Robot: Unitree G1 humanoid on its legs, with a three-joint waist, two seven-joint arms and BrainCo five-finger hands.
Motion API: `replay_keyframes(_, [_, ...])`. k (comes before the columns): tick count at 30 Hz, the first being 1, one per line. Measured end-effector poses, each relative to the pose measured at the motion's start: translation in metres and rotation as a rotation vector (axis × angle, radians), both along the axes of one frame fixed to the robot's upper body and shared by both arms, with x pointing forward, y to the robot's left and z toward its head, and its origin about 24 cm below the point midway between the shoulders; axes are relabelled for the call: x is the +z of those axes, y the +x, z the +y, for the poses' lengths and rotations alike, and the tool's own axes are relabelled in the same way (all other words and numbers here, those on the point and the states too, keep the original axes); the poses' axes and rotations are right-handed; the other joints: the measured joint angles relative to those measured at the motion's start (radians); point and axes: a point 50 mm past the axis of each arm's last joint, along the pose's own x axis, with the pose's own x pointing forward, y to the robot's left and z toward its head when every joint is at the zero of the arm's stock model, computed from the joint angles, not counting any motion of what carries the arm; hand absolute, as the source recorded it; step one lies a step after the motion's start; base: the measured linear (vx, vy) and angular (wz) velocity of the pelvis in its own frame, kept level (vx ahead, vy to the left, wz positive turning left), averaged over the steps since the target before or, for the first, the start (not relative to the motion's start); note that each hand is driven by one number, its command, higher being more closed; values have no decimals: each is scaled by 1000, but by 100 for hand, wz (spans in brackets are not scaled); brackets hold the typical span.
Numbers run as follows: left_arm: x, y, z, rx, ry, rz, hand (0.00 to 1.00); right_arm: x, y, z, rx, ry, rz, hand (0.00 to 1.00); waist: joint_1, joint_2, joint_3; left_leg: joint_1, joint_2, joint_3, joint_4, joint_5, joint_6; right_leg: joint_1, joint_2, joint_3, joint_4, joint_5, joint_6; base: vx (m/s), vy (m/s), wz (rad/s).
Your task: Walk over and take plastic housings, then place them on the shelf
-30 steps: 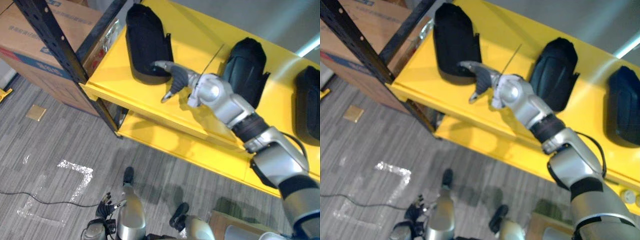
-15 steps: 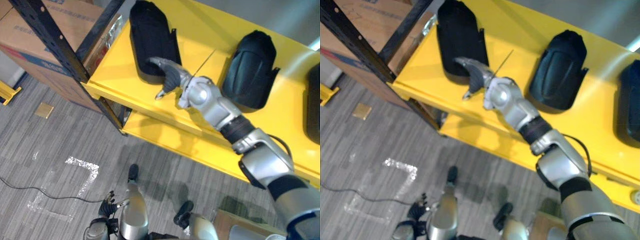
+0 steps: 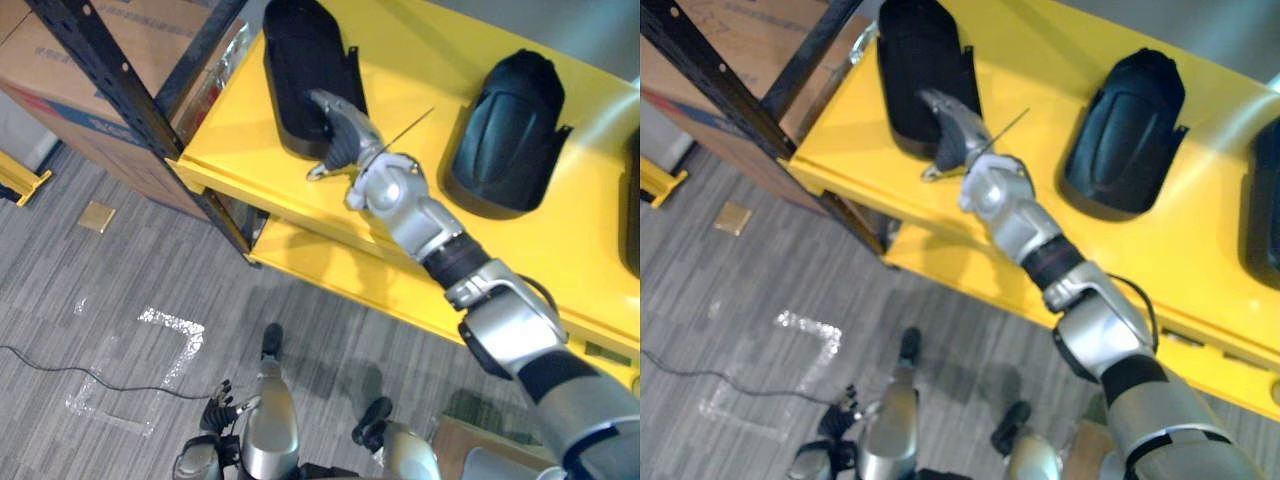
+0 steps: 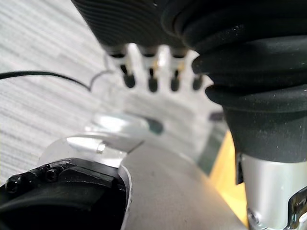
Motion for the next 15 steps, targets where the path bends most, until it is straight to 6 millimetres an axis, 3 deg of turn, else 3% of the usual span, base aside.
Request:
replay_keyframes(2, [0, 0, -1, 2, -4, 0, 0, -1, 1, -1, -29, 5, -4, 0, 0, 4, 2, -1, 0, 0, 2, 0, 0, -5, -3, 2, 4, -5, 0, -36, -19, -1])
replay_keyframes(3, [0, 0, -1, 16, -18, -2, 0, -2, 2, -2, -52, 7, -6, 100, 0, 7, 4, -3, 0, 0, 4, 0, 1, -7, -3, 3, 8, -10, 5, -36, -24, 0])
replay_keyframes(15, [-1, 0, -6, 36, -51, -1, 0, -3, 6, -9, -135, 14, -58, 100, -1, 13, 7, -6, -6, 0, 13, -3, 5, -10, -11, 4, 18, -15, 5, 0, 0, 0])
